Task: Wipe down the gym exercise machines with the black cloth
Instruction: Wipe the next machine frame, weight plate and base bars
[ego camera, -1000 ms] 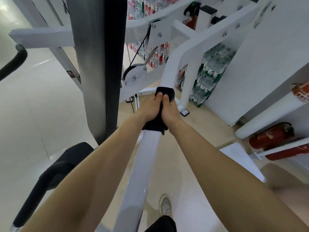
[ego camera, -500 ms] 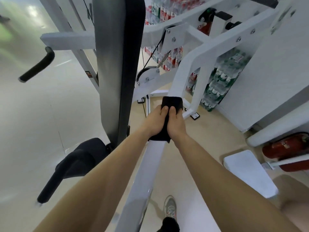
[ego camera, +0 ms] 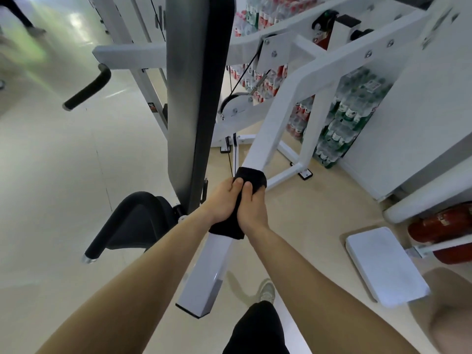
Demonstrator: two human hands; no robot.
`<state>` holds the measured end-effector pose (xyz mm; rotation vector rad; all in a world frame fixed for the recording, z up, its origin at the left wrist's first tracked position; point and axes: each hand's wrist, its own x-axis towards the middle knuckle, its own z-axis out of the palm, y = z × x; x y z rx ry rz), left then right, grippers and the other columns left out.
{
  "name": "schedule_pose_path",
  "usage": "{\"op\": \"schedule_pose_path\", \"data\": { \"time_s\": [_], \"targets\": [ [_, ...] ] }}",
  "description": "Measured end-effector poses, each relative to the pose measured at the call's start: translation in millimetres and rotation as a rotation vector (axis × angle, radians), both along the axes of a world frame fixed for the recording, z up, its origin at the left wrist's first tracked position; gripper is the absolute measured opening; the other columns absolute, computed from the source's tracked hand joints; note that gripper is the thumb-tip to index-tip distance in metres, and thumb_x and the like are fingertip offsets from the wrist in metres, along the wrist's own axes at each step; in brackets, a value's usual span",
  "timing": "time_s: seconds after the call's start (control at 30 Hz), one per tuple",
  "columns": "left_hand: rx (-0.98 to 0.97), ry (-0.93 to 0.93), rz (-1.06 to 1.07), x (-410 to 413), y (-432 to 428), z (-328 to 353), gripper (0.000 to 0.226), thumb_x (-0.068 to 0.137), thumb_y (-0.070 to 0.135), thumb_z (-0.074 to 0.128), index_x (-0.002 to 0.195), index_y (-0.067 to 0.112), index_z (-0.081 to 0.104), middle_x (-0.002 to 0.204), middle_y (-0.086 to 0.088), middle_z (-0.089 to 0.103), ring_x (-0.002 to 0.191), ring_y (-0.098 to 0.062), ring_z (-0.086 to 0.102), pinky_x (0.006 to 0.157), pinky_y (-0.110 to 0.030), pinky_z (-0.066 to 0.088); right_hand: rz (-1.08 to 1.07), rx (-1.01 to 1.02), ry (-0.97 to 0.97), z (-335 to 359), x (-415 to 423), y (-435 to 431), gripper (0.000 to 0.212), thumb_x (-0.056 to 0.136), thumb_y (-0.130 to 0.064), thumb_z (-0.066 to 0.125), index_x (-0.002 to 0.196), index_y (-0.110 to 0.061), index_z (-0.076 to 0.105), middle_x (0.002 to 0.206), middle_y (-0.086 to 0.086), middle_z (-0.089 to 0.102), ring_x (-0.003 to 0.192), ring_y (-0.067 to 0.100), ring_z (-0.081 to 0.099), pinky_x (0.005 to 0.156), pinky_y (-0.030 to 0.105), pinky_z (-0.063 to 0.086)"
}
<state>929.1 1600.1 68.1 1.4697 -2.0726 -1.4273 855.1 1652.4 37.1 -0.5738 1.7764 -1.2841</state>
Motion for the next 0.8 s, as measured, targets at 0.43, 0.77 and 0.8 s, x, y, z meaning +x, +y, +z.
{"op": "schedule_pose_path", "data": {
  "time_s": [0.43,0.77,0.8],
  "targets": [
    [-0.04,0.033,-0.046,-125,-130,5,0.041,0.109,0.037,0.033,0.118,0.011,0.063,0.11,-0.003,0.066,0.1,-0.018,0.061,0.084,-0.029,0.04,-0.016,-0.054,0.043,10,-127,-126,0.044,0.107,-0.04,0.031,0.142,-0.014,0.038,0.124,0.002,0.059,0.105,0.017,0.055,0.087,0.028,0.038],
    [-0.001,0.005,-0.077,-214,-223,13,0.043,0.108,0.042,0.031,0.122,0.011,0.057,0.117,-0.007,0.063,0.109,-0.026,0.059,0.089,-0.035,0.043,-0.079,0.004,-0.027,14,-208,-216,0.051,0.105,-0.049,0.029,0.142,-0.017,0.042,0.125,0.005,0.061,0.114,0.023,0.059,0.104,0.045,0.047],
    [0.007,-0.002,-0.08,-222,-230,15,0.044,0.108,0.042,0.03,0.126,0.011,0.056,0.122,-0.009,0.063,0.112,-0.027,0.059,0.092,-0.035,0.043,-0.086,0.011,-0.042,15,-215,-223,0.053,0.105,-0.051,0.029,0.145,-0.018,0.04,0.129,0.006,0.06,0.117,0.025,0.058,0.105,0.047,0.045]
  ]
}}
